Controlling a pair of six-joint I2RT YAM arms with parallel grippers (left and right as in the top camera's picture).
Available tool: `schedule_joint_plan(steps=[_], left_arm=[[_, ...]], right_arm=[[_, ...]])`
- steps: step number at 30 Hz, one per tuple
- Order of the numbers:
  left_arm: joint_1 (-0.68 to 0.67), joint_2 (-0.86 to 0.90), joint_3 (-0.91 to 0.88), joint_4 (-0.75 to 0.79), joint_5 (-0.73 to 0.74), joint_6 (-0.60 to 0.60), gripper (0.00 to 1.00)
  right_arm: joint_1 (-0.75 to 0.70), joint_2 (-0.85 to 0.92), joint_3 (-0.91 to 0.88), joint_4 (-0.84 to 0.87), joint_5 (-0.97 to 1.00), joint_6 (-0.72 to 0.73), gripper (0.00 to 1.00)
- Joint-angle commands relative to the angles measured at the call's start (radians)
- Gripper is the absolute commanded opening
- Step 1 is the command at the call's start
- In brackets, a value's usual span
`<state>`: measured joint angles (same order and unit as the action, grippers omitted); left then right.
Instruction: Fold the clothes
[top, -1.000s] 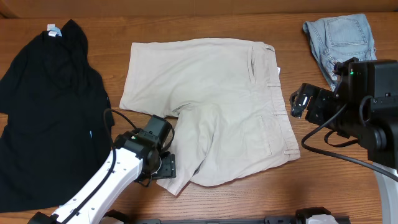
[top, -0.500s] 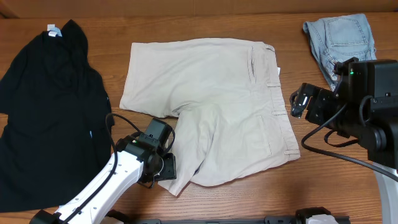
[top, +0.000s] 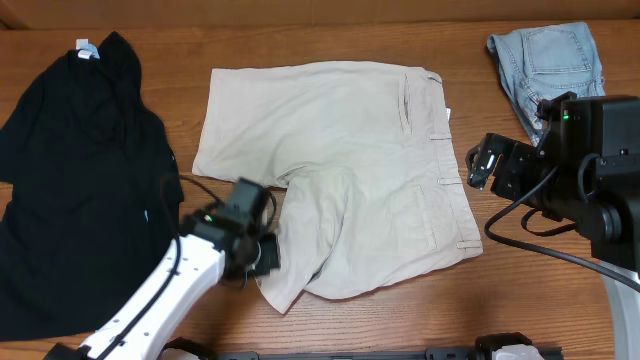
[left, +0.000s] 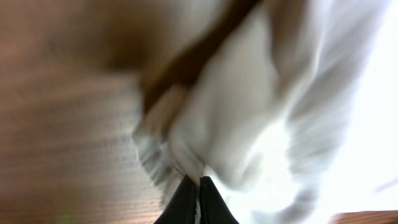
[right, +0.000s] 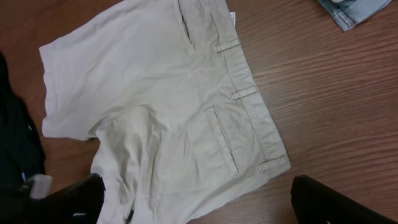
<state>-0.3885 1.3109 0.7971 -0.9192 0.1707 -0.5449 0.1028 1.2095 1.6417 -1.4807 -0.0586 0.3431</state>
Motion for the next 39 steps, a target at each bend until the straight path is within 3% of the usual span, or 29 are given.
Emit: schedule_joint_plan(steps=[1,7,14,21,31,32,34,36,38,39], left_arm=[[0.054,-0.015,0.181,-0.024,-0.086,0.095,0.04],[0.108,-0.015,0.294,0.001,-0.365,0.150,0.04],[0.140,0.050,0.290,0.046,-0.520,0.156,0.04],[0.233,0.211,0.289,0.067,-0.547,0.156,0.04],[0.379,0.352,0.290,0.269,-0.538,0.217,0.04],[0.379,0.351,0.290,0.282,-0.537,0.225,0.14],[0.376,0.349,0.299,0.293,-0.536,0.240,0.52],[0.374,0.349,0.325,0.283,-0.512,0.251,0.81],[0.374,0.349,0.398,0.220,-0.401,0.286,1.00],[0.374,0.349,0.430,0.190,-0.359,0.292,1.00]], right_arm=[[-0.001,0.000,-0.001,0.008,0.012,-0.003,1.00],[-0.001,0.001,-0.001,0.010,0.012,-0.003,1.00],[-0.001,0.027,-0.001,0.010,0.011,-0.003,1.00],[-0.001,0.090,-0.001,0.013,0.013,-0.003,1.00],[-0.002,0.203,-0.001,0.076,0.057,-0.002,1.00],[-0.002,0.217,-0.001,0.085,0.057,-0.003,1.00],[-0.002,0.247,-0.001,0.104,0.057,-0.003,1.00],[-0.001,0.286,-0.001,0.130,0.057,-0.003,1.00],[-0.001,0.346,-0.002,0.162,0.056,-0.004,1.00],[-0.001,0.367,-0.002,0.171,0.056,-0.010,1.00]])
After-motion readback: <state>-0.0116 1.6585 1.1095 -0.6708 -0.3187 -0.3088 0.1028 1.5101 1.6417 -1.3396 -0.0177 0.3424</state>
